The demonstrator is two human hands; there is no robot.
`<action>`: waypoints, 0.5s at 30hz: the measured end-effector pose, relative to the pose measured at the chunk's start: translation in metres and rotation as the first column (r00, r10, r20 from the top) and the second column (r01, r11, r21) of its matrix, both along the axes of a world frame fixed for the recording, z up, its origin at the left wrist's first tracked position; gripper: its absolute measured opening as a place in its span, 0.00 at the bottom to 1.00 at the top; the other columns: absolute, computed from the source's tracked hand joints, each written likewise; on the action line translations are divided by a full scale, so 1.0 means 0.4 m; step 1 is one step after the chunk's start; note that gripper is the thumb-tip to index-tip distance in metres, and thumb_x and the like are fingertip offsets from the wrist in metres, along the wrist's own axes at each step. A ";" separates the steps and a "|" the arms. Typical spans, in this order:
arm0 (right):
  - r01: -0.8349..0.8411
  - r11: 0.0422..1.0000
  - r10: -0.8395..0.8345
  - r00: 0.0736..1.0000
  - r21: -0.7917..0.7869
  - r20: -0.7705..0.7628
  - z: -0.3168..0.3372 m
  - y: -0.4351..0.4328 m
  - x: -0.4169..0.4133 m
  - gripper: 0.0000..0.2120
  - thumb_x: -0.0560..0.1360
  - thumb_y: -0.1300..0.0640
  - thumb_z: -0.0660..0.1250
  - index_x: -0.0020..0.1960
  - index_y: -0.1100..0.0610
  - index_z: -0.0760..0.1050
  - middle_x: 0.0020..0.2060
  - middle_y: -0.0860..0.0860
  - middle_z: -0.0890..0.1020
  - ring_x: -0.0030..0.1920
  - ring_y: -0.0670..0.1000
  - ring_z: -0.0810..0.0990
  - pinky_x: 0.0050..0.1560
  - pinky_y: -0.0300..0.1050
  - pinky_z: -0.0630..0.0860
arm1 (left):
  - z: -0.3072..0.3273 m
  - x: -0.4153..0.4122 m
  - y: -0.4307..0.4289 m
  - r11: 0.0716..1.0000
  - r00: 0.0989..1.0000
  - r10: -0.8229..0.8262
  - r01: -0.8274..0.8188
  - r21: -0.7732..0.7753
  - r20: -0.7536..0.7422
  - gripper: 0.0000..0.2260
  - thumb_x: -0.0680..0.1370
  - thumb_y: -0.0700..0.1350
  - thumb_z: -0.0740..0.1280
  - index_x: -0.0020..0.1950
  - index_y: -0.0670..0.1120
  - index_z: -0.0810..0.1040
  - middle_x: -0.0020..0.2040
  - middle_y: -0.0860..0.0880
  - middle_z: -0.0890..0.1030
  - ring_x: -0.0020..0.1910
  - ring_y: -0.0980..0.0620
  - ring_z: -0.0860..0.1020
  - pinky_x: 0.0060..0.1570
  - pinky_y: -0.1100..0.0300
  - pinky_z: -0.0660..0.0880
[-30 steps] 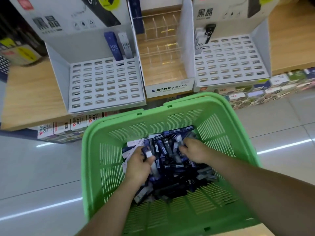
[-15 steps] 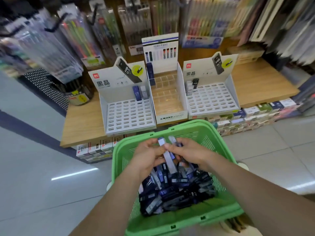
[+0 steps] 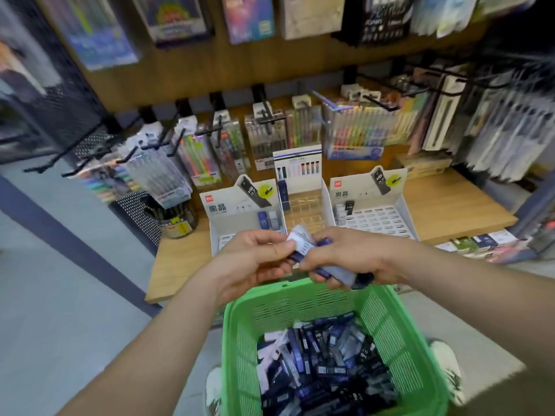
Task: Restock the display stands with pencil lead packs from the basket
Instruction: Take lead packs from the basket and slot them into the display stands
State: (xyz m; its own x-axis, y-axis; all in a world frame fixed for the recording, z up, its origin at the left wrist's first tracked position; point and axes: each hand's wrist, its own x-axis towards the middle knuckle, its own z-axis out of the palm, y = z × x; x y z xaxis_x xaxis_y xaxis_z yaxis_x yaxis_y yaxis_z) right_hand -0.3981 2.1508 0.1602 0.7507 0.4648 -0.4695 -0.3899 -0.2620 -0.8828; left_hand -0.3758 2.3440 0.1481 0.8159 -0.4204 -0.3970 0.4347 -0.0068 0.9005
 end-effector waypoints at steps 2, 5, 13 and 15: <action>0.143 0.977 -0.128 0.986 0.158 -0.103 -0.011 -0.001 -0.012 0.04 0.78 0.56 0.68 0.49 0.56 0.73 0.31 0.52 0.78 0.24 0.48 0.74 0.21 0.37 0.69 | 0.007 0.006 -0.013 0.999 0.997 0.037 -0.037 -0.006 0.063 0.08 0.63 0.45 0.76 0.40 0.45 0.86 0.34 0.44 0.83 0.27 0.55 0.79 0.27 0.68 0.76; 0.325 0.907 -0.281 0.941 0.268 -0.191 -0.025 0.011 -0.008 0.06 0.78 0.61 0.67 0.53 0.60 0.72 0.35 0.56 0.83 0.25 0.50 0.78 0.21 0.37 0.72 | 0.009 0.021 -0.023 0.991 0.981 0.131 -0.135 0.017 0.140 0.05 0.67 0.43 0.73 0.41 0.43 0.84 0.33 0.44 0.83 0.27 0.55 0.79 0.28 0.68 0.76; 0.456 0.834 -0.418 0.890 0.311 -0.185 -0.029 0.029 0.067 0.03 0.78 0.60 0.68 0.47 0.59 0.75 0.32 0.56 0.82 0.22 0.45 0.69 0.19 0.35 0.66 | 0.029 0.048 0.021 0.974 0.965 0.224 -0.220 -0.047 0.138 0.08 0.68 0.36 0.71 0.46 0.40 0.84 0.36 0.41 0.83 0.32 0.51 0.82 0.34 0.64 0.79; 0.477 0.805 -0.416 0.878 0.353 -0.237 -0.022 0.024 0.085 0.05 0.77 0.59 0.68 0.46 0.60 0.74 0.28 0.53 0.78 0.22 0.45 0.68 0.18 0.35 0.65 | 0.044 0.059 0.021 0.974 0.965 0.220 -0.210 -0.080 0.145 0.09 0.64 0.39 0.73 0.44 0.41 0.85 0.36 0.41 0.83 0.32 0.51 0.82 0.33 0.64 0.79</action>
